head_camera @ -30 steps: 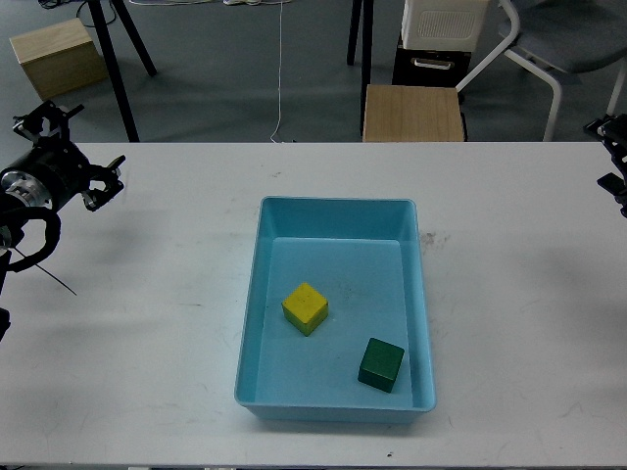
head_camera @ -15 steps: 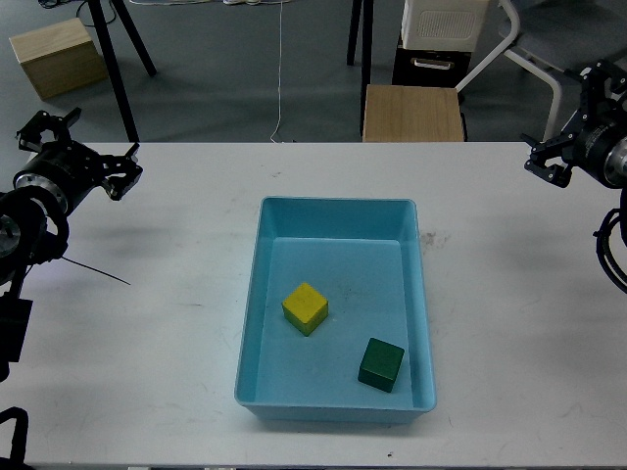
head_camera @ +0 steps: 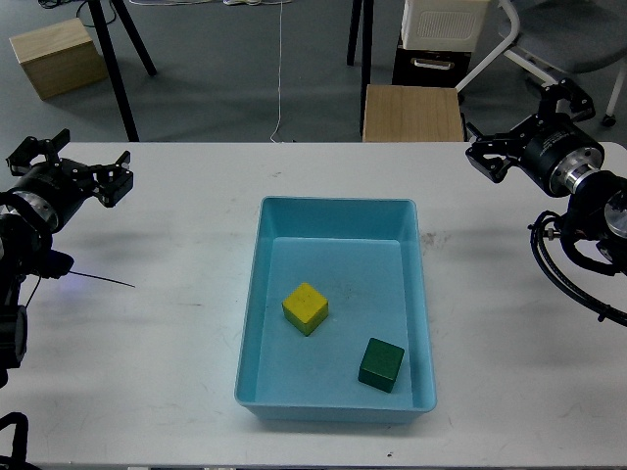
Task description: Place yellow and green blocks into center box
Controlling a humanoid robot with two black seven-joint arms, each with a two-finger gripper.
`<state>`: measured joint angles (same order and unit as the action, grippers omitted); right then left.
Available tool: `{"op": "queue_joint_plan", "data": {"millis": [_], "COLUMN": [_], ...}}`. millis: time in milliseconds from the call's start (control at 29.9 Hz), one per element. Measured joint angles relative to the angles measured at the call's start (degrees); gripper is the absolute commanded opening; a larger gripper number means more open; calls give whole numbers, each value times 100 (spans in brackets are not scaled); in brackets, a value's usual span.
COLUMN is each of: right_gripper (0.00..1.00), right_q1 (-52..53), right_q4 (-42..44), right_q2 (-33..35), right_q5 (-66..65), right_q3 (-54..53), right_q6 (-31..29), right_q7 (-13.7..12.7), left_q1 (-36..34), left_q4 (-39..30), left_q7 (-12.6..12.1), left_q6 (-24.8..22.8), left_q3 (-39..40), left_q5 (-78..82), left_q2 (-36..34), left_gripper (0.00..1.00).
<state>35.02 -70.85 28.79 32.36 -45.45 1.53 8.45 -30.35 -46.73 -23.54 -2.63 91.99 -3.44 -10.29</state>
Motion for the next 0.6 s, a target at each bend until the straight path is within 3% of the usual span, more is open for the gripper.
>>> {"op": "queue_joint_plan", "data": {"millis": [201, 334, 602], "right_gripper": [100, 100, 100], "right_q1": [-854, -1174, -1474], "right_q4": [43, 89, 277], "right_q2": [-680, -1000, -1044], "right_q5": [147, 215, 600], "right_q3": [-1354, -2195, -2367], "right_q6": [-208, -278, -799], "right_q7": [-21, -229, -610], "left_q1": [2, 12, 71], "left_q4": [151, 239, 554], "left_q7": [99, 192, 282], "left_q6": [0, 0, -22], "left_q3": [4, 91, 340], "left_q5": [-443, -624, -1414], "left_q2": [-19, -41, -164], "left_gripper": [100, 100, 100]}}
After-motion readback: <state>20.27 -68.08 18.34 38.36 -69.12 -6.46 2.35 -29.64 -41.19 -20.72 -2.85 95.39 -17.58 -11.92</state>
